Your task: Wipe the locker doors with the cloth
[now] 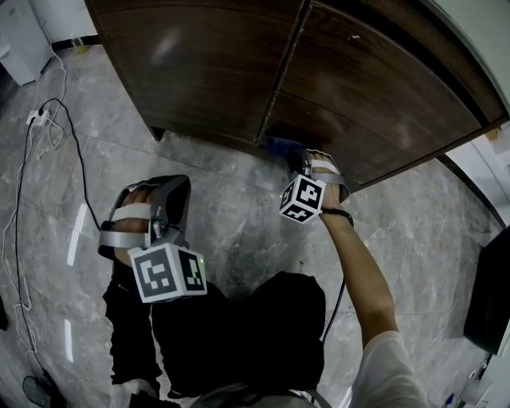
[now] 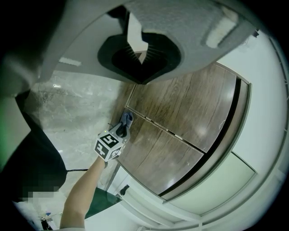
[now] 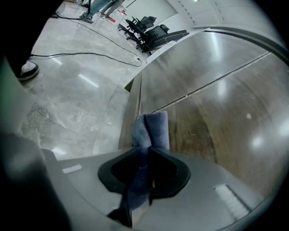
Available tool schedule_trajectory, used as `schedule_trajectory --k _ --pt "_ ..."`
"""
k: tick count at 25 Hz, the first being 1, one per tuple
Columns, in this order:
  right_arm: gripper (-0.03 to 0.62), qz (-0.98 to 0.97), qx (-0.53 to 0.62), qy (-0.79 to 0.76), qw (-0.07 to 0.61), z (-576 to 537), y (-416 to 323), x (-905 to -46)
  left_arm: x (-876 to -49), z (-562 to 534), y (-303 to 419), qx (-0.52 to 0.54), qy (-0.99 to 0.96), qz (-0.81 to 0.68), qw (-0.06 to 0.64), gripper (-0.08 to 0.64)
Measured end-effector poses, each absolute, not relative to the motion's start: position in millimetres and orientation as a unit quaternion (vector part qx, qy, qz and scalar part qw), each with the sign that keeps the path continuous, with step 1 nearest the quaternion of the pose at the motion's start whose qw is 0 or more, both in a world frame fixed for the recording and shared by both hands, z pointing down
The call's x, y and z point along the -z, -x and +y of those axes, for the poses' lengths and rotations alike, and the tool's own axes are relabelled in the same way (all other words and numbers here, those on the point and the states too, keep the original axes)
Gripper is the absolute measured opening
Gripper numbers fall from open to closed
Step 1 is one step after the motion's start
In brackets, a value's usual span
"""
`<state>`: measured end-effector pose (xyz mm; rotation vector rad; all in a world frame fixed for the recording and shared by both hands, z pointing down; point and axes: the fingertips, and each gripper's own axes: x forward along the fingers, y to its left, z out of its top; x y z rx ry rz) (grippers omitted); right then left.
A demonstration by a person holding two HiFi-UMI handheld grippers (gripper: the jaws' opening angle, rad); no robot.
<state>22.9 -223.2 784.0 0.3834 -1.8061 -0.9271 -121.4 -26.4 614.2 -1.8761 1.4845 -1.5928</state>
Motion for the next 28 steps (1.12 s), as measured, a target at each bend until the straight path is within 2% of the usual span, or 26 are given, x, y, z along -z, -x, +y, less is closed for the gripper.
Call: schedule_trajectory --k 7,28 --pt "0.069 -0.744 0.393 -0.160 0.517 -222.5 -17.8 -783.4 -614.8 -22.9 133.9 0.560 0.635 0.516 0.127 0.002" --pt "0.071 -0.694 0.528 -0.237 0.428 -223.3 19.3 -525.2 -610.2 -9.3 157.4 0.559 0.626 0.532 0.114 0.002"
